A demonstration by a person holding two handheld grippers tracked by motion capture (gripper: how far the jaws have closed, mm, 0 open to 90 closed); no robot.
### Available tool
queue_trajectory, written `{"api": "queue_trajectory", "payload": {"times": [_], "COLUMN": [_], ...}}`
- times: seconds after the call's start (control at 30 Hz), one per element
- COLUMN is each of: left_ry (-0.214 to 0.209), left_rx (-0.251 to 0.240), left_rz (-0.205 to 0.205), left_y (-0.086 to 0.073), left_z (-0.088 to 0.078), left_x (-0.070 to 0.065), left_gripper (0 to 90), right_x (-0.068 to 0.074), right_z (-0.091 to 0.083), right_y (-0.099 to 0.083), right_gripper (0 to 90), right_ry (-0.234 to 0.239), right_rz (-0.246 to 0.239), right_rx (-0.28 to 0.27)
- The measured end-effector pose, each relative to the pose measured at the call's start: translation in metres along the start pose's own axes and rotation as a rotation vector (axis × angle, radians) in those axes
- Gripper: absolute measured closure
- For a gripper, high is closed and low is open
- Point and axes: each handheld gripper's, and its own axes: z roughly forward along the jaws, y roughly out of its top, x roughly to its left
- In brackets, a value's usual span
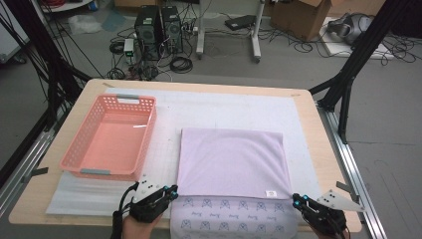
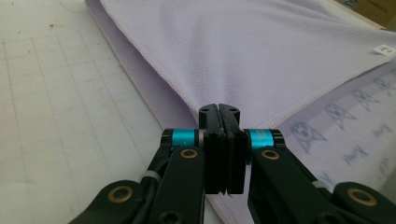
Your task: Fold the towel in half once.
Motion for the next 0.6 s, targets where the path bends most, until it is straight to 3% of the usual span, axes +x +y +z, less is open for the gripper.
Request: {"api": "queue_trajectory", "payload": {"times": [0.43,0.6], "left_ry": [-0.019,-0.030], "left_rx": [-0.022,-0.023], "left_rz": [0.009,0.009], "left_y": [-0.026,-0.033], "left_z": [-0.050,-0.064], "left_x": [-0.032,-0.039], "left_gripper": [88.4,88.4], "right_x": [0.031,0.043], "right_z": [-0.047,-0.062], "right_y": [-0.028,-0.036], "right_gripper": [86.8,86.7], "right_ry": [0.010,0.020], "right_rz": [-0.009,-0.024], "right_rx": [-0.019,-0.020]}}
